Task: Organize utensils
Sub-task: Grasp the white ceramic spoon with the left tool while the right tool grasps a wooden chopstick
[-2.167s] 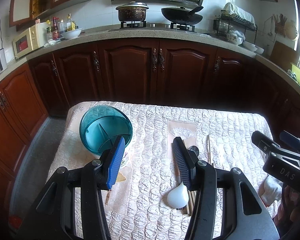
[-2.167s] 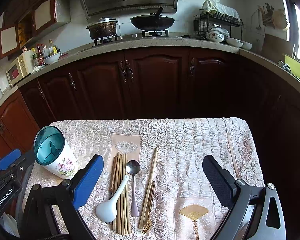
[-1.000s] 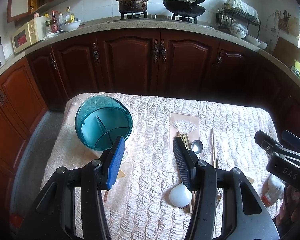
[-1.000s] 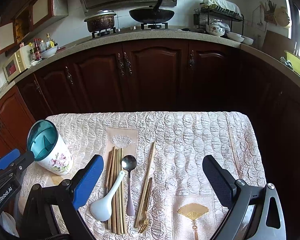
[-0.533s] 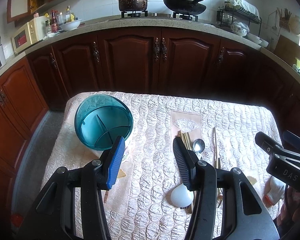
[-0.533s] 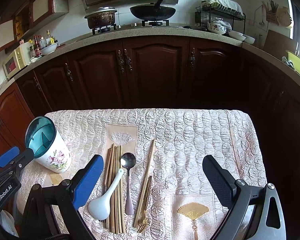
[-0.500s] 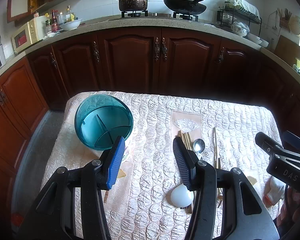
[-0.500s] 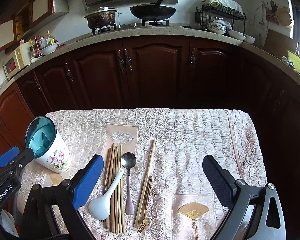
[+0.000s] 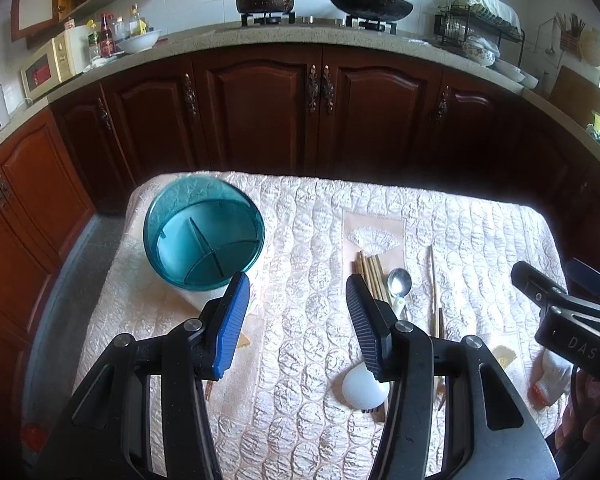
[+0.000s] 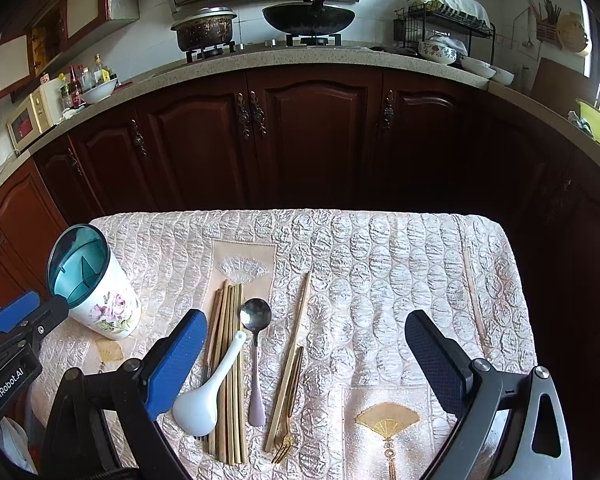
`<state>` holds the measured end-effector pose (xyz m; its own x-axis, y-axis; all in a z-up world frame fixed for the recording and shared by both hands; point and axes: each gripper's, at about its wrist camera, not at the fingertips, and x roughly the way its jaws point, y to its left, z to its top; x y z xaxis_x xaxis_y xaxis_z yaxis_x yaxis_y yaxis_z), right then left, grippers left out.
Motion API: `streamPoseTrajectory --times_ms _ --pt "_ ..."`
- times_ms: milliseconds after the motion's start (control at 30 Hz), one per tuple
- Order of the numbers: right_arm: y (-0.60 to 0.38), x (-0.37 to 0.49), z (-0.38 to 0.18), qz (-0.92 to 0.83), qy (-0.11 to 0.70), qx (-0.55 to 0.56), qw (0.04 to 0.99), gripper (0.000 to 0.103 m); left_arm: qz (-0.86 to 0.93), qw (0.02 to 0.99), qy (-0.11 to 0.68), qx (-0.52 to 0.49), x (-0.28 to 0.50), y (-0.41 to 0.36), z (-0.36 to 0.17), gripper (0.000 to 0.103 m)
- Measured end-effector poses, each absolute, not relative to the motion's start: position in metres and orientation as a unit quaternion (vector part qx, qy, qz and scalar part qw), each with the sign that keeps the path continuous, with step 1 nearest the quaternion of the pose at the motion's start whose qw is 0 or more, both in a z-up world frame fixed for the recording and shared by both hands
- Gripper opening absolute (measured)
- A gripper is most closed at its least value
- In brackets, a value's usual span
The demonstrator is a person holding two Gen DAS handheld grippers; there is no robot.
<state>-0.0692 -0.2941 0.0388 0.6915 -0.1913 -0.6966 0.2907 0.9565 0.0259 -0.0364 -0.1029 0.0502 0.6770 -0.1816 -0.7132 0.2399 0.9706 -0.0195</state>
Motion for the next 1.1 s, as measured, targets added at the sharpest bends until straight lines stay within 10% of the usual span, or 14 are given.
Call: streamPoseTrajectory --times_ms 367,533,1100 --pt "-0.321 -0.055 -0.002 -0.094 0.405 0.096 0.904 0.098 -0.161 0.886 0.432 0.047 -0.026 -0.118 0.013 0.05" --pt "-0.341 -0.032 -0.039 -0.051 0.447 0.115 0.885 0.061 -0.202 0.864 0.453 0.083 -0.021 -0.147 -0.013 0.05" --pt "-0.381 0.056 -0.104 0.024 0.497 0.199 0.844 0.033 -0.265 0.805 0.512 0.143 0.037 -0.237 -0.086 0.049"
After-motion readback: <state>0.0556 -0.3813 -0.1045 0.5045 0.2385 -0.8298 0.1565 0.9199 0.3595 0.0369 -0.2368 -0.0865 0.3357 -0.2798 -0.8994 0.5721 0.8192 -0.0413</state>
